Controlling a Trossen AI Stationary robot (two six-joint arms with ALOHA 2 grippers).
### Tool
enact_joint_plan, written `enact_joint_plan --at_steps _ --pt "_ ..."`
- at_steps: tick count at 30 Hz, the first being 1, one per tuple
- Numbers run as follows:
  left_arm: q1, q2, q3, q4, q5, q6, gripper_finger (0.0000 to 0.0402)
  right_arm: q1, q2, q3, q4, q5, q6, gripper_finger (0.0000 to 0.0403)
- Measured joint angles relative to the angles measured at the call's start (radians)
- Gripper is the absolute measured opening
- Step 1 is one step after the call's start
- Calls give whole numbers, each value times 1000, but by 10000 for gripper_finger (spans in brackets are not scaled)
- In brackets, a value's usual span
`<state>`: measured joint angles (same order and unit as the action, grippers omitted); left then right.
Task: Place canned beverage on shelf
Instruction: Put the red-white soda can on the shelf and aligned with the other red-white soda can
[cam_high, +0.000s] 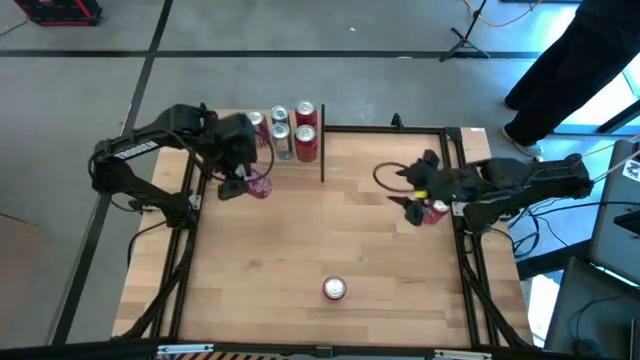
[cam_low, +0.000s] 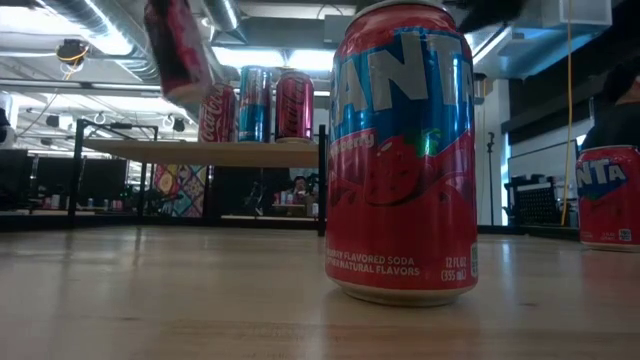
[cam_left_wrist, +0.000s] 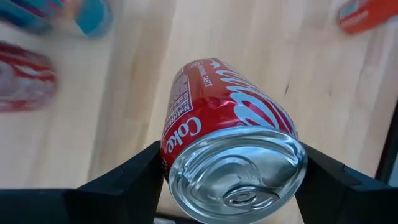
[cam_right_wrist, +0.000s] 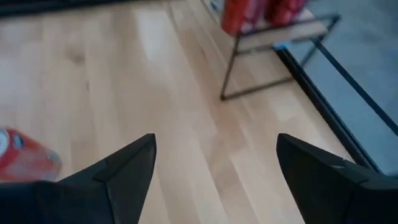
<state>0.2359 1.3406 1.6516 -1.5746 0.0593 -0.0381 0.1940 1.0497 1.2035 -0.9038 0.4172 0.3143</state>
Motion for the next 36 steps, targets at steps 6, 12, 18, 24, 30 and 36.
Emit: enact_joint_plan --at_steps 6,12,18,24,30,36 --pt "-93 45 -35 53 9 -45 267 -120 119 -49 310 -245 -144 316" --pt "-140 48 4 159 -33 -87 267 -202 257 -53 571 -459 -280 248" --pt "-151 48 66 241 -102 -91 267 -261 344 -53 759 -557 -364 123" --pt "-151 48 70 289 -98 -109 267 -261 426 -53 1003 -560 -372 17" --pt "-151 48 70 341 -80 -110 267 -263 494 -52 1098 -540 -333 18" --pt "-151 46 71 349 -96 -100 267 -267 536 -52 1140 -575 -310 10"
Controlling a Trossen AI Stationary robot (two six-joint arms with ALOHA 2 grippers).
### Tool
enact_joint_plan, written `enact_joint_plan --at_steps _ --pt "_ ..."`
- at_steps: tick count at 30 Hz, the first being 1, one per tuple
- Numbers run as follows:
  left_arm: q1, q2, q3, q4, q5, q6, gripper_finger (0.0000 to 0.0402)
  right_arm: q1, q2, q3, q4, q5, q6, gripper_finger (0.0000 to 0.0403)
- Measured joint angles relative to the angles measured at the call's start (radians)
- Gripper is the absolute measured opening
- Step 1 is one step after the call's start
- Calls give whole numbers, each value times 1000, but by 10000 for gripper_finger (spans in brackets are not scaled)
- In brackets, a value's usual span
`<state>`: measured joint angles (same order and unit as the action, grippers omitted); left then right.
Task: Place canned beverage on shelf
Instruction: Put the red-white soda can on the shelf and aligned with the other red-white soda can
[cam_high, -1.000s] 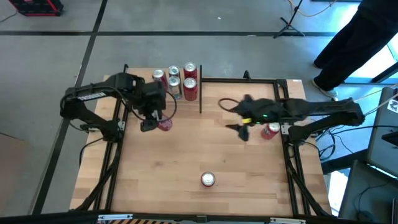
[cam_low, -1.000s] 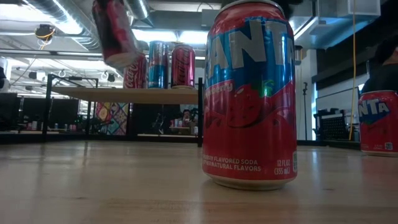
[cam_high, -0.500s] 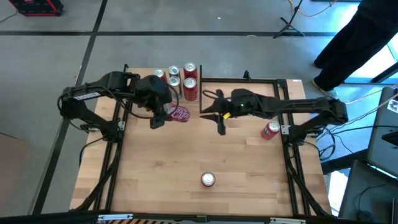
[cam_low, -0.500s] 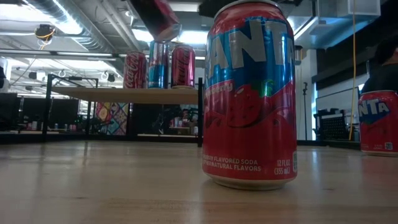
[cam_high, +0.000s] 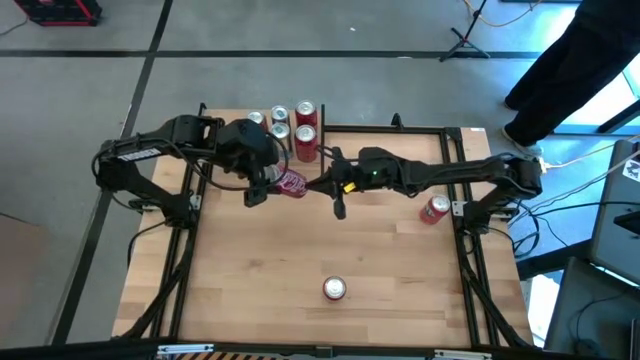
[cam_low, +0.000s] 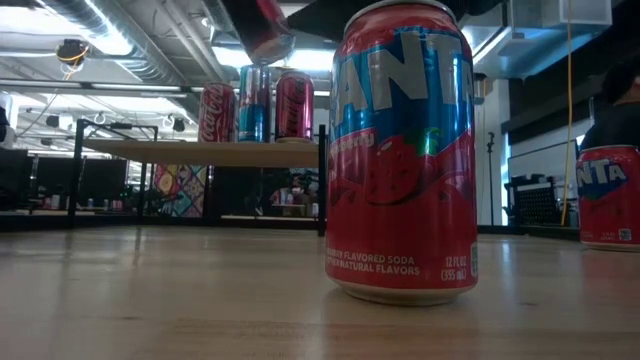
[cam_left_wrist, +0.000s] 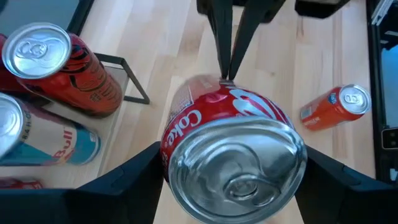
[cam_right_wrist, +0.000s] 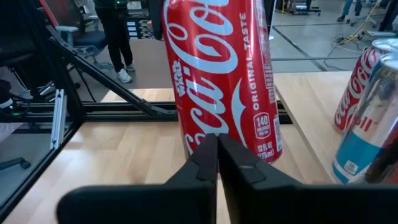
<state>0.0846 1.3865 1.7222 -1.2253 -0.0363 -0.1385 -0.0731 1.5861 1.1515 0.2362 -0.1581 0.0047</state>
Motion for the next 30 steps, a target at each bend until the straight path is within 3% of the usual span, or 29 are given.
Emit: enact_joint_plan --at_steps 10,18,23,30 --pt "-1 -1 0 63 -49 17 267 0 50 0 55 -3 16 4" --pt "3 -23 0 -214 -100 28 267 -5 -49 0 -113 72 -64 5" --pt "56 -28 0 -284 -116 151 267 -14 -95 1 -215 79 -62 5" --pt "257 -36 -1 -262 -33 427 267 -13 -105 1 -267 79 14 5"
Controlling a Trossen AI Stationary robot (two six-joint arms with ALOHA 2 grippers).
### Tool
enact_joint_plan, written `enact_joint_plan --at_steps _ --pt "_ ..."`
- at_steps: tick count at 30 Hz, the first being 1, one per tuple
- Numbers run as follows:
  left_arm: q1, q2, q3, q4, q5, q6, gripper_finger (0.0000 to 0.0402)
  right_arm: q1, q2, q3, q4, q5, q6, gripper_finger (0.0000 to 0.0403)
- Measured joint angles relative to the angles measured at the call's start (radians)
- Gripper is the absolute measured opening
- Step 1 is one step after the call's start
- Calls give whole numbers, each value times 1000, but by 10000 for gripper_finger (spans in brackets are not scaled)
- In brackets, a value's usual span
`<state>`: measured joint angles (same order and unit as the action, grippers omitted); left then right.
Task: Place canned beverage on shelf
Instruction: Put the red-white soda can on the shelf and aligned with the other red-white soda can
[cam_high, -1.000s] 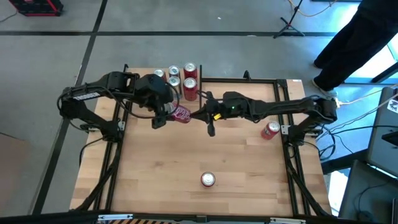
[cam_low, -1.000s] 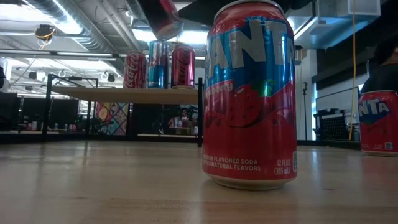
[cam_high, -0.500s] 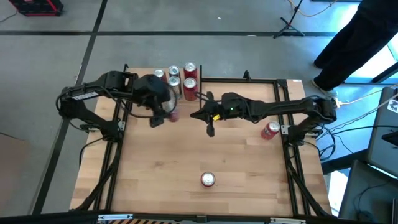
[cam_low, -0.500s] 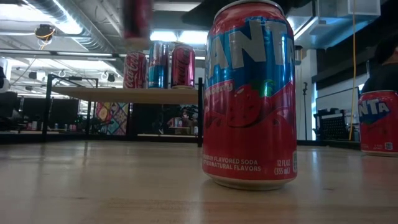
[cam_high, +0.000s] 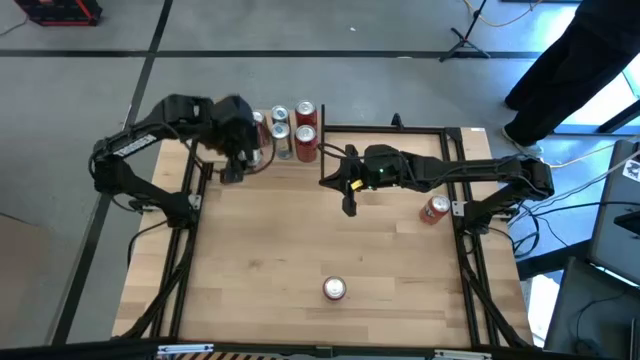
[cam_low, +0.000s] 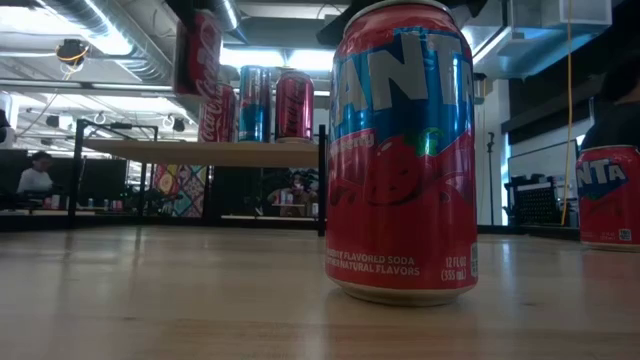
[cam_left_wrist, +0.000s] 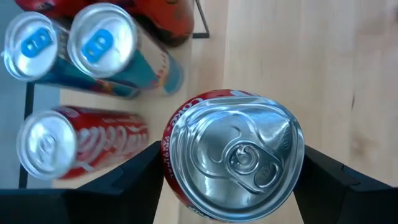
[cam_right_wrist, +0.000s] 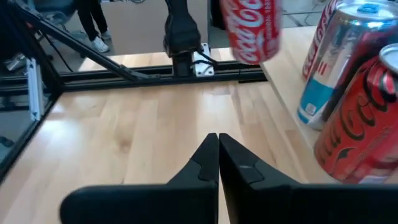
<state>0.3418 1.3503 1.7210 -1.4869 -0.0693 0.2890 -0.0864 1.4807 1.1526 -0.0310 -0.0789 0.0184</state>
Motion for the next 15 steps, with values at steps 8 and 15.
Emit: enact_joint_plan --at_steps 8,15 --pt "237 -5 -83 137 169 158 267 1 0 0 -15 44 79 5" --pt "324 -35 -186 192 247 180 267 1 0 0 -16 76 88 5"
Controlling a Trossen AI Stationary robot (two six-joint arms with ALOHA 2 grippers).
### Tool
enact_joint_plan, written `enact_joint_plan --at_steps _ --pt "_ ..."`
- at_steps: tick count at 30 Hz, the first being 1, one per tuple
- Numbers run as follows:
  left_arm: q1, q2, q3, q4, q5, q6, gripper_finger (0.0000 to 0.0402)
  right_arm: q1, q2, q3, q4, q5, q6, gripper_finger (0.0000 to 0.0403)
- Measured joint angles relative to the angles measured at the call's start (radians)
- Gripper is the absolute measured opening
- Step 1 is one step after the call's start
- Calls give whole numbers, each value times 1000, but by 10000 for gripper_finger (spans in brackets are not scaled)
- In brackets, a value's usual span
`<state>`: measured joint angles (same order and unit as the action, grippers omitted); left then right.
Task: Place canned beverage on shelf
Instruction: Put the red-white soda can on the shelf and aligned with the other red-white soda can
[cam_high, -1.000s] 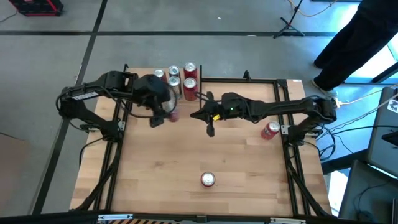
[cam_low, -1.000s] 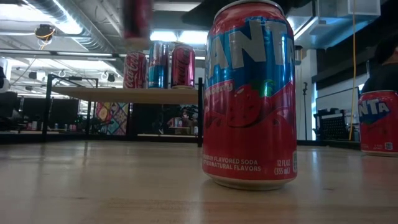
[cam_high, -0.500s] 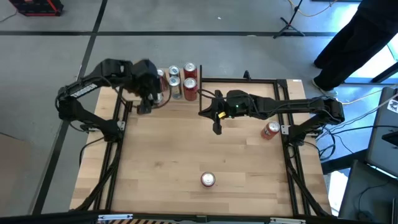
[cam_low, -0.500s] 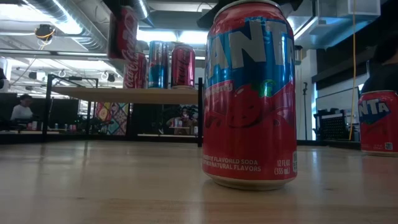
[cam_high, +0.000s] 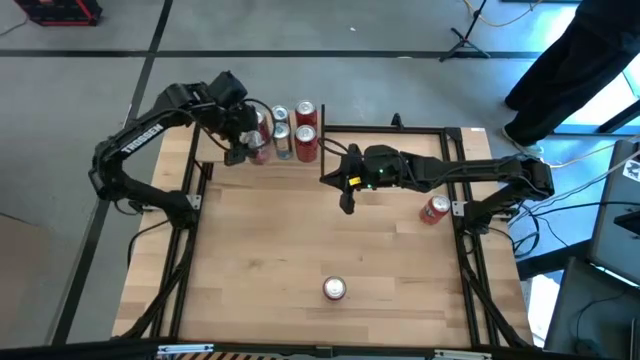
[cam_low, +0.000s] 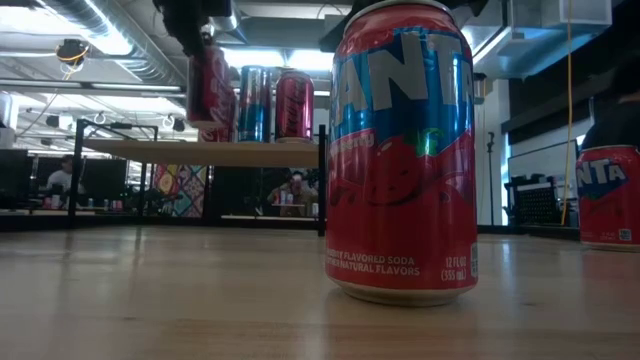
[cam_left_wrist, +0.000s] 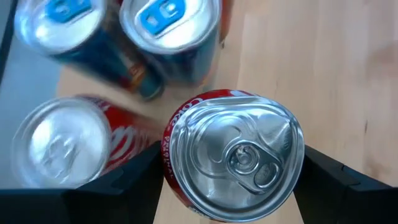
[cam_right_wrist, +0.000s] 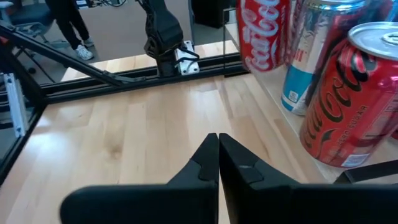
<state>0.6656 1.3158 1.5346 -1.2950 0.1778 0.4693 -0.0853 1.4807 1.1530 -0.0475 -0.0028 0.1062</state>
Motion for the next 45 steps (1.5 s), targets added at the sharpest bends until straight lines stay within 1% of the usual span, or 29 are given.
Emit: enact_joint_plan --at_steps 5,12,14,19,23,27,37,45 --pt "40 -3 -61 80 25 7 267 0 0 0 0 3 0 5" --pt "70 -4 -103 102 38 38 267 0 0 0 -16 -6 2 5" --pt "73 -4 -105 104 43 38 273 0 0 0 -15 -7 2 5" --pt "73 -3 -105 113 21 59 312 -1 0 0 -14 -5 2 5" --pt "73 -2 -105 120 6 84 328 -3 0 0 -14 -5 2 5" --pt "73 -2 -105 137 2 84 332 -3 0 0 -15 -5 2 5" --pt "73 -2 -104 157 -45 82 329 -3 0 0 -15 -5 2 5" --pt "60 -3 -29 161 -48 60 333 -3 0 0 -15 -4 2 5"
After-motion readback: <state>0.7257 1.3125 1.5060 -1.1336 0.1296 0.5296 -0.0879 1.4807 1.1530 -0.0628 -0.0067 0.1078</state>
